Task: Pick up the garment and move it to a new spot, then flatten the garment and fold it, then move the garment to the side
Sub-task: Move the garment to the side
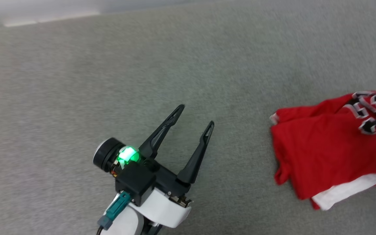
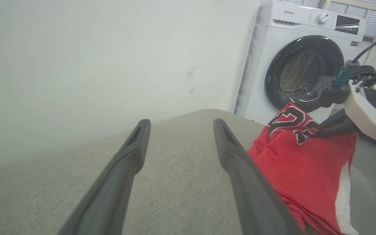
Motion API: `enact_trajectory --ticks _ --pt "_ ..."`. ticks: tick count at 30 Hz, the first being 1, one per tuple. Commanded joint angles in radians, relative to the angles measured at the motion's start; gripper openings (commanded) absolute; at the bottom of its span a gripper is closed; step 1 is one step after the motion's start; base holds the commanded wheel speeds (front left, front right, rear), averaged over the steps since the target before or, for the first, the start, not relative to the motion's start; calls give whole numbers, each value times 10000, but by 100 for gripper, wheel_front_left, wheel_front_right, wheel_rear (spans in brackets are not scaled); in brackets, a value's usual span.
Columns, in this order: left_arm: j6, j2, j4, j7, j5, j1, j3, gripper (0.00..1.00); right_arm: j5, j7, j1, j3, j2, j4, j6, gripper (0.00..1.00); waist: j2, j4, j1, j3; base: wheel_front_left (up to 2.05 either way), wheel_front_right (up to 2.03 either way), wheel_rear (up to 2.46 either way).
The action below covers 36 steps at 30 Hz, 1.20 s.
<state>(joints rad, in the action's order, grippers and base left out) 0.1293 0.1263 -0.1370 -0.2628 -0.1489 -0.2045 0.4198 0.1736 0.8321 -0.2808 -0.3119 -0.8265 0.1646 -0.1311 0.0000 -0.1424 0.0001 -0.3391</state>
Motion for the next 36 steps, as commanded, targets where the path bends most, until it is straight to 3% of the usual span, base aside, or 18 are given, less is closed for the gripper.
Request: enact_trajectory --ticks 1,5,14,22,29,31,36 --pt "16 165 -53 -24 117 -283 122 100 -100 -251 -250 115 -165 -210 7 0 0 -942 -1 -1006 0 0 0" --pt "16 503 -156 -22 215 -1051 559 100 -363 -1695 -903 832 -342 -1557 12 0 0 -1491 -1 -1989 0 0 0" --pt "16 1183 -626 85 428 -2264 1002 100 -1245 -3833 -1945 1954 -3 -4429 12 0 0 -1558 -1 -3359 0 0 0" --pt "0 1479 -1188 467 534 -2607 1022 100 -1790 -4888 -2917 3012 385 -6548 12 0 0 -1452 -1 -3939 0 0 0" --pt "-39 1572 -1324 625 491 -2642 1071 100 -2174 -5158 -3503 3429 777 -7483 12 0 0 -1414 -1 -4034 0 0 0" --pt "-79 1483 -1144 461 389 -2608 1084 100 -2388 -5120 -3613 3628 984 -7439 12 100 0 -1329 -1 -3735 0 0 0" --pt "-234 1480 -765 179 198 -2236 936 100 -2381 -4797 -3407 3551 908 -6638 12 100 0 -1209 -1 -2895 0 0 0"
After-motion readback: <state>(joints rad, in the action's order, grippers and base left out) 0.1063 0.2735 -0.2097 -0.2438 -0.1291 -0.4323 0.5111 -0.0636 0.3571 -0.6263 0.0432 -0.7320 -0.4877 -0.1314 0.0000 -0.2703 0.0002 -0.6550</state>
